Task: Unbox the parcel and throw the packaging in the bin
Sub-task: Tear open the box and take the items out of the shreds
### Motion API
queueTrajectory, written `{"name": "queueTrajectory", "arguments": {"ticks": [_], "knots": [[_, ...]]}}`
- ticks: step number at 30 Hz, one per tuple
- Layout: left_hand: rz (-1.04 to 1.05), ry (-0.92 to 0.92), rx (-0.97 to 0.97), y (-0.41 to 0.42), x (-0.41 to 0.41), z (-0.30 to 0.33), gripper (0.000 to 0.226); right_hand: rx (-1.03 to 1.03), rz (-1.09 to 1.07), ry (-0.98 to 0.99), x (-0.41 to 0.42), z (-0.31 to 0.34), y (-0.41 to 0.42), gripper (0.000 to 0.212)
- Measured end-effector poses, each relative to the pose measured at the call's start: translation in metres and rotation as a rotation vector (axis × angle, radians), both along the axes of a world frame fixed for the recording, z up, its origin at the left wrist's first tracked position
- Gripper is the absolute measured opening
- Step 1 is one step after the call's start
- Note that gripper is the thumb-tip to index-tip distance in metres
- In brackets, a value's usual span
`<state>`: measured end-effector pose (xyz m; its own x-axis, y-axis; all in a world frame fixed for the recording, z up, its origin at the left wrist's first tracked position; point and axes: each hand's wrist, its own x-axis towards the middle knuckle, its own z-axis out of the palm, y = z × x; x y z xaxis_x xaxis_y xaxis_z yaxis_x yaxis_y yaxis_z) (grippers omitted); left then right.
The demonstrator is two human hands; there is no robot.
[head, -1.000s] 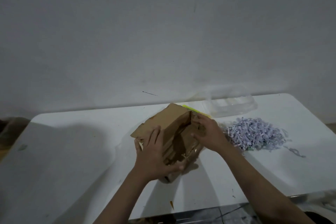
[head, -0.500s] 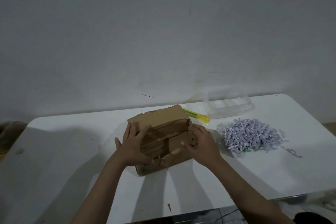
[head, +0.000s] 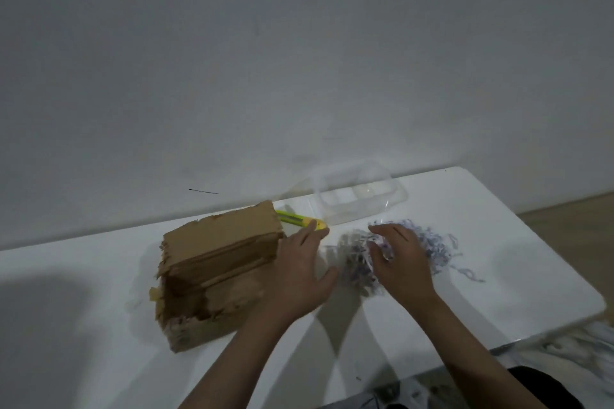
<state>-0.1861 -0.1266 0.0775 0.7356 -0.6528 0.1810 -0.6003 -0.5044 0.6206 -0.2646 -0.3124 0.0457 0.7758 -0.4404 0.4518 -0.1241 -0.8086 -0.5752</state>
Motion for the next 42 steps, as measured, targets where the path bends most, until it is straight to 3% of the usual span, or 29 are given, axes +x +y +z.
{"name": "queueTrajectory", "arguments": {"ticks": [6, 10, 13, 17, 22, 25, 29, 33, 37, 42], "knots": [[-0.114, 0.060, 0.004, -0.099, -0.028, -0.032, 0.055, -0.115, 0.070, 0.296, -0.022, -0.026, -0.086, 0.033], [-0.045, 0.065, 0.013, -0.122, -0.040, -0.063, 0.045, -0.089, 0.228, 0.295, -0.042, -0.044, -0.114, 0.039], [0.107, 0.072, -0.032, -0.119, -0.043, -0.082, 0.034, -0.064, 0.294, 0.280, -0.053, -0.053, -0.136, 0.031], [0.228, 0.006, -0.082, -0.108, -0.046, -0.095, 0.032, -0.050, 0.361, 0.201, -0.059, -0.053, -0.160, 0.024], [0.382, -0.064, -0.171, -0.109, -0.055, -0.087, 0.039, -0.026, 0.442, 0.156, -0.058, -0.038, -0.175, 0.031], [0.394, -0.146, -0.236, -0.114, -0.069, -0.080, 0.038, 0.059, 0.455, 0.012, -0.061, -0.020, -0.165, 0.041], [0.329, -0.166, -0.211, -0.113, -0.076, -0.087, 0.044, 0.032, 0.586, -0.158, -0.055, -0.007, -0.139, 0.024], [0.343, -0.144, -0.190, -0.106, -0.069, -0.100, 0.037, -0.103, 0.751, 0.062, -0.035, -0.020, -0.114, 0.009], [0.332, -0.133, -0.207, -0.103, -0.064, -0.107, 0.037, -0.243, 0.689, 0.357, -0.014, -0.027, -0.105, 0.027], [0.363, -0.088, -0.219, -0.099, -0.065, -0.118, 0.040, -0.280, 0.657, 0.378, -0.013, -0.026, -0.102, 0.021]]}}
